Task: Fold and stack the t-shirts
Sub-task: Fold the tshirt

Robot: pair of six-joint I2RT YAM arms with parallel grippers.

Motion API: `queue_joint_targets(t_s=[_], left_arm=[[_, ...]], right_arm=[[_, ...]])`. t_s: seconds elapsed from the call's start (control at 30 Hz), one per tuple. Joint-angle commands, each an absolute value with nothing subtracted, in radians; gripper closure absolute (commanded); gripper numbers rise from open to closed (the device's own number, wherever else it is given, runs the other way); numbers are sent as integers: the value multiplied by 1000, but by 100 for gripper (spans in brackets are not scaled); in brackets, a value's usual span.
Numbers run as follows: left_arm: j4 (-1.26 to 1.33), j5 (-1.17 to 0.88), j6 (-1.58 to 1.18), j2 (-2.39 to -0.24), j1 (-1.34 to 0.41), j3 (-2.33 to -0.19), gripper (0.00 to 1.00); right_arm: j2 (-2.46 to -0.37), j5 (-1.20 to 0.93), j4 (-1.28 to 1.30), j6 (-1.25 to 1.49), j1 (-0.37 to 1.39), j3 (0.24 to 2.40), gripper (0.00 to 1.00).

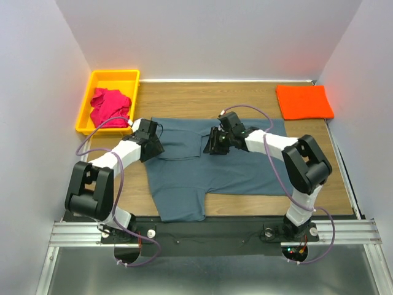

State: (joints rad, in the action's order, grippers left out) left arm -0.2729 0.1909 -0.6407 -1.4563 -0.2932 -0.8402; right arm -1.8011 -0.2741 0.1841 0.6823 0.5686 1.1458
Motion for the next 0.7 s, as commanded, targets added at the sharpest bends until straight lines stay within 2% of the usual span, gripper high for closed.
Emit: queue_joint_targets(t_s=[0.0,0.37,0.67], left_arm=[[-218,203,-627,-1502,-296,-887,36],[-218,153,-601,-1536,-301,-914,50],[-206,132,-606,-1548,-318,-902,53]], right_arm=[[-1841,-273,104,732,595,1213,56],[-1937,-291,84,758,614,1273,56],[-1962,-293,77,767,634,1273,56]])
